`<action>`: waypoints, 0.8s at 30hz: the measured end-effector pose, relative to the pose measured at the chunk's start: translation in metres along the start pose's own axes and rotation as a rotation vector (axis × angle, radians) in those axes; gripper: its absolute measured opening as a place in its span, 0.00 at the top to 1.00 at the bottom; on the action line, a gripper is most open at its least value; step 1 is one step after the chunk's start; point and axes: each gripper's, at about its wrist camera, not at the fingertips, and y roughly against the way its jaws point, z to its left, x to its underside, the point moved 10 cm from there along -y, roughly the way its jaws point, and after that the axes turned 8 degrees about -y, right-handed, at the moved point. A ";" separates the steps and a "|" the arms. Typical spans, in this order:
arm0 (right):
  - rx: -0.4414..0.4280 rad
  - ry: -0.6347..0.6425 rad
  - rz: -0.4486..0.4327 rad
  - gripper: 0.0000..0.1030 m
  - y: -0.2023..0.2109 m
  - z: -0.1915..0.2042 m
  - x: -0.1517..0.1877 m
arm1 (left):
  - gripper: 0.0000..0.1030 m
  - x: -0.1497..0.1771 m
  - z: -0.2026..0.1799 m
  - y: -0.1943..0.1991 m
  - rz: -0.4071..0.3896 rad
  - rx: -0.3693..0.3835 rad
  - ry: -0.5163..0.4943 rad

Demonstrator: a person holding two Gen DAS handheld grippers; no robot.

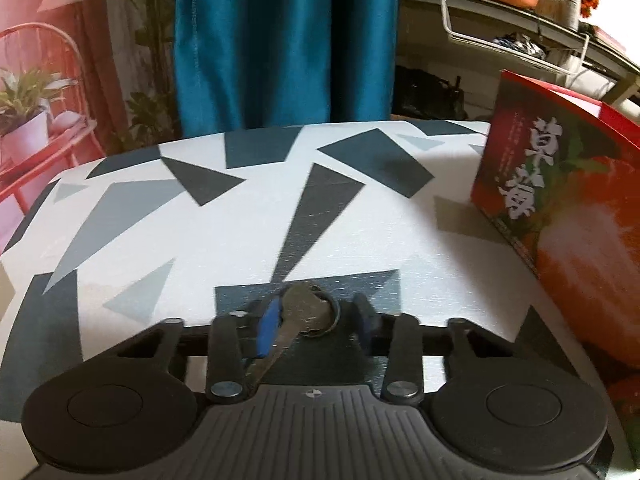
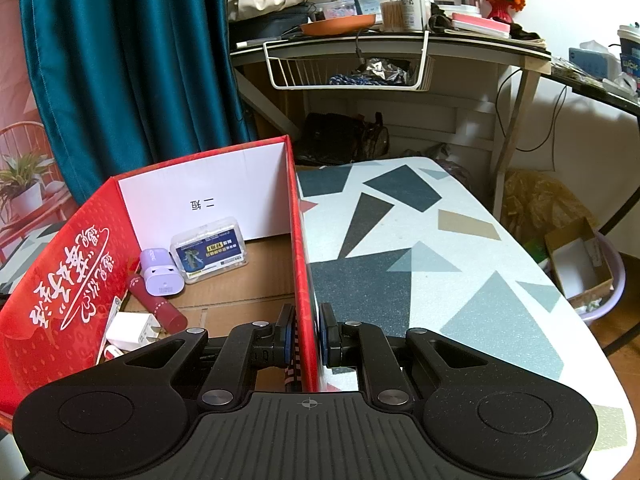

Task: Organize rigid objects
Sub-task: 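Close the left gripper on the metal key and pinch it upright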

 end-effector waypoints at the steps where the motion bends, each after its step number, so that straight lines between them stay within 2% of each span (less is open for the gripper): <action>1: -0.001 -0.001 0.000 0.88 0.000 0.000 0.000 | 0.69 0.000 -0.003 0.000 -0.001 0.005 -0.008; 10: -0.003 -0.002 0.000 0.88 0.000 0.000 0.000 | 0.70 0.010 -0.018 0.011 -0.020 -0.003 -0.023; 19: -0.003 -0.003 0.000 0.88 0.000 0.000 0.000 | 0.69 0.017 -0.026 0.019 -0.056 -0.062 -0.024; 24: -0.003 -0.003 -0.001 0.88 0.000 0.000 0.000 | 0.69 0.017 -0.025 0.018 -0.069 -0.064 -0.016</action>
